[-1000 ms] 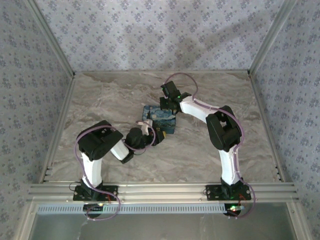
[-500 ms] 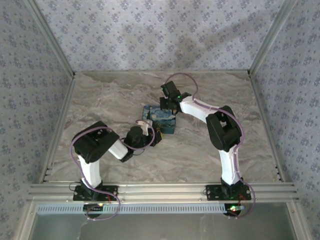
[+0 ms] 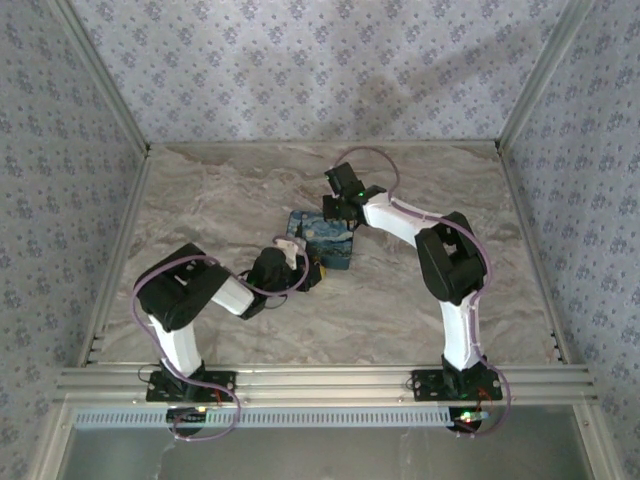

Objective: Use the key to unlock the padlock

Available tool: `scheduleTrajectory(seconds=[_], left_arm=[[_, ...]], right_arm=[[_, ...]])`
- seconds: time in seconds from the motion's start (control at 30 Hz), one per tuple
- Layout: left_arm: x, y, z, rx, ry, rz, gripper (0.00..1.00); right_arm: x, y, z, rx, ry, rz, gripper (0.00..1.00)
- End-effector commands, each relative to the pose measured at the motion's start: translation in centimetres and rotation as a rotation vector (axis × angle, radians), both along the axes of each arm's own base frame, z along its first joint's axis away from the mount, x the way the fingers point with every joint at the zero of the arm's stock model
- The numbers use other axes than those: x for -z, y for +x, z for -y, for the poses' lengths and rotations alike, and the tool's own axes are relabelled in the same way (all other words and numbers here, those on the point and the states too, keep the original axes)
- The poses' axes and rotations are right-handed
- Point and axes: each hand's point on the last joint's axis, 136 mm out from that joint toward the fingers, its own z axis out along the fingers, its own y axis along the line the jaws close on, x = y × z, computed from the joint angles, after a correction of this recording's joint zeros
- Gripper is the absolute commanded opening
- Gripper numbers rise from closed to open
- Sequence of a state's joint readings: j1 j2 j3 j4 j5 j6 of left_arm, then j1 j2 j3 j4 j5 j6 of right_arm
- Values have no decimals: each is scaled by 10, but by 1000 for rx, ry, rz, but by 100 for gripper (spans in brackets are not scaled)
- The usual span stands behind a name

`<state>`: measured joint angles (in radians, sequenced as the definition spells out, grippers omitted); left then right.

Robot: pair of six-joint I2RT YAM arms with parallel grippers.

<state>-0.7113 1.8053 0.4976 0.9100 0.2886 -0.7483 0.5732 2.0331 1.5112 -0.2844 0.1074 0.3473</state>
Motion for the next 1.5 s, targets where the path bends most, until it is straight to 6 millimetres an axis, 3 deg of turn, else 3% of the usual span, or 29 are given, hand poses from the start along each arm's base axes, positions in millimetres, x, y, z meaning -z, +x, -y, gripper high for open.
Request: scheduleTrajectory(seconds=[0.0, 0.3, 0.47, 0.67, 0.87, 1.13, 1.47], left_arm=[[17, -12, -10, 48, 116, -120, 0], [-3, -24, -10, 154, 121, -313, 0], [-20, -20, -8, 151, 79, -384, 0], [-34, -2, -5, 90, 7, -441, 0], [-50, 20, 9, 37, -95, -439, 0], [-68, 45, 29, 10, -219, -439, 0], [-80, 56, 38, 10, -288, -432, 0]], right_arm=[[-13, -14, 10, -10, 8, -40, 0], [-44, -1, 42, 54, 54, 16, 0], [-67, 1, 60, 87, 103, 63, 0], [-102, -33, 71, 65, 273, 110, 0], [-115, -84, 86, 20, 468, 126, 0], [-114, -142, 91, -59, 638, 117, 0], [-75, -165, 67, -65, 802, 37, 0]])
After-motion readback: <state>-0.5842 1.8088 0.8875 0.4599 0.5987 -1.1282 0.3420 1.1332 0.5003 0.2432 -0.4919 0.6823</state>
